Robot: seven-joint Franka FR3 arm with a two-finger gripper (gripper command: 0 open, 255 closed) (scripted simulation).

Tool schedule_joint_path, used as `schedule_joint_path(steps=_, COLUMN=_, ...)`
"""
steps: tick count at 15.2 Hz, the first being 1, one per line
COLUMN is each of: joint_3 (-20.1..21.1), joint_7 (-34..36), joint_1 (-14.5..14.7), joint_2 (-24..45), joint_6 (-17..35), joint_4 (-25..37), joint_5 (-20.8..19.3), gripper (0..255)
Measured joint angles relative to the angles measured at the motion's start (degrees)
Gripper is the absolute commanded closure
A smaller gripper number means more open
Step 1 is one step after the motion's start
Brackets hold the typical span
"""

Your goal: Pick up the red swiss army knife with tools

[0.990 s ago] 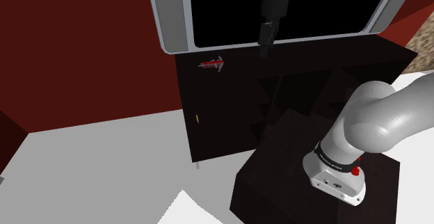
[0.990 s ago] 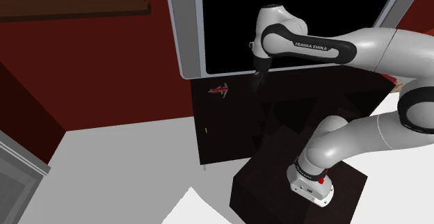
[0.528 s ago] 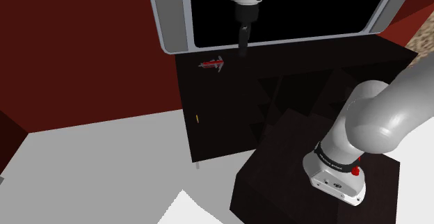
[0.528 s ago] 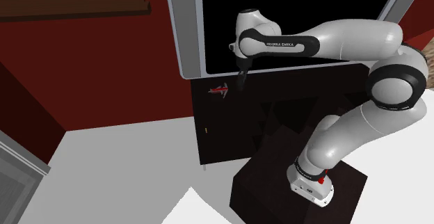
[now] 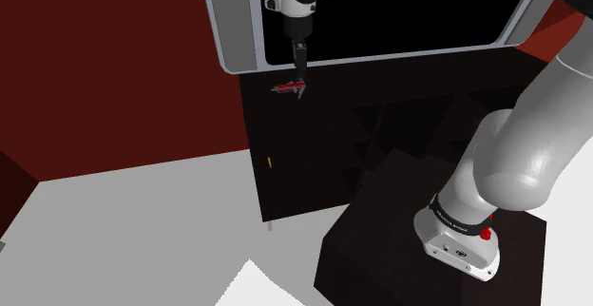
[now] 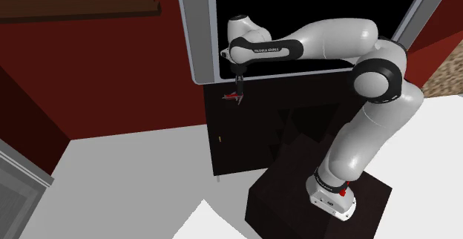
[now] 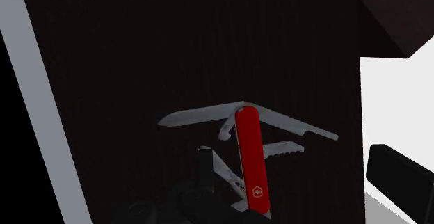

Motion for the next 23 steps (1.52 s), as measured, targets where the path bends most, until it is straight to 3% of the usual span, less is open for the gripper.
schedule_joint_path(steps=5, joint_3=1.15, joint_7=-6.38, joint_1=1.27, joint_2=8.21, joint_6=2.15, joint_4=6.81, joint_5=-0.61, gripper=0)
schedule_joint_path(steps=12, joint_3=1.23, joint_7=-6.82, joint_1=1.31, joint_2=9.70, joint_6=7.30, joint_4=3.24, joint_5=-0.73, gripper=0)
schedule_joint_path(steps=13, joint_3=1.23, joint_7=-6.82, joint_1=1.31, joint_2=9.84, joint_6=7.54, joint_4=3.12, joint_5=-0.73, gripper=255)
schedule_joint_path(steps=23, joint_3=1.48, joint_7=-6.73, joint_1=1.50, joint_2=9.14, joint_6=7.72, joint_4=2.76, joint_5=-0.61, gripper=255)
